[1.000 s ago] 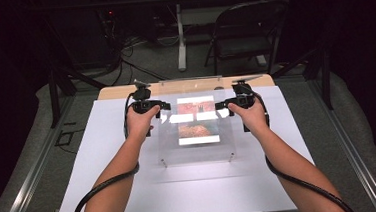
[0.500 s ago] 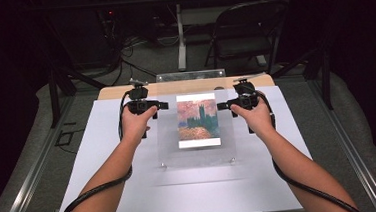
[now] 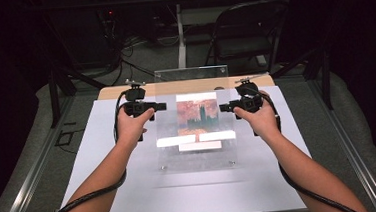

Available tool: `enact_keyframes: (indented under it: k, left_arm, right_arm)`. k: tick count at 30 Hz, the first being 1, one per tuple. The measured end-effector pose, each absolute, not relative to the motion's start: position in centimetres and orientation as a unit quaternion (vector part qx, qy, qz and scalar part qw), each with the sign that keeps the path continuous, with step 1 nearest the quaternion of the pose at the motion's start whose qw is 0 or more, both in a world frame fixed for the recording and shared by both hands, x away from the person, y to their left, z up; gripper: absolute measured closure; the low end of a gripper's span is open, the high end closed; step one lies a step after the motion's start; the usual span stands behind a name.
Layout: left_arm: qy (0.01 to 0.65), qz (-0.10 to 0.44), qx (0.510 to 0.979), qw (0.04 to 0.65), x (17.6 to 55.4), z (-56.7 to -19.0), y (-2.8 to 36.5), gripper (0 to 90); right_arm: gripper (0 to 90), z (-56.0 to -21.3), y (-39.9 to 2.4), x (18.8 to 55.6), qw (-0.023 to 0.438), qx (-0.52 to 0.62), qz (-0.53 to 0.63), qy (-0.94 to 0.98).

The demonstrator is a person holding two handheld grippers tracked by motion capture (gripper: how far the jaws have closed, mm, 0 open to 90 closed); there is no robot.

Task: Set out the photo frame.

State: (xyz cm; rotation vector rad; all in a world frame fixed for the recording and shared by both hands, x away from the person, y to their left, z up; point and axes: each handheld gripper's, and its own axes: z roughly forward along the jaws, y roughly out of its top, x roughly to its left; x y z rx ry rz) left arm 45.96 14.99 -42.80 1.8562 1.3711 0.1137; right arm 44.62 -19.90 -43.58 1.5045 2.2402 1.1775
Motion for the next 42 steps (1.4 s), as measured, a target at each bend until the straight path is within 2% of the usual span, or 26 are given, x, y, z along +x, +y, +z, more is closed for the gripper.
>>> enact_keyframes:
  k: [11, 33, 42]
  left_arm:
    - [0.522, 0.053, 0.738, 0.425, 44.0, -41.7, 15.5, 61.9]
    - [0.482, 0.076, 0.748, 0.45, 39.7, -40.3, 16.5, 68.5]
    - [0.47, 0.078, 0.746, 0.465, 38.0, -40.1, 16.8, 70.5]
  right_arm:
    - [57.2, -42.4, -20.7, 42.4, 0.105, 0.492, 0.414, 0.759]
    - [63.8, -40.8, -20.9, 38.5, 0.136, 0.452, 0.417, 0.777]
    - [67.6, -40.7, -21.4, 36.8, 0.135, 0.447, 0.438, 0.768]
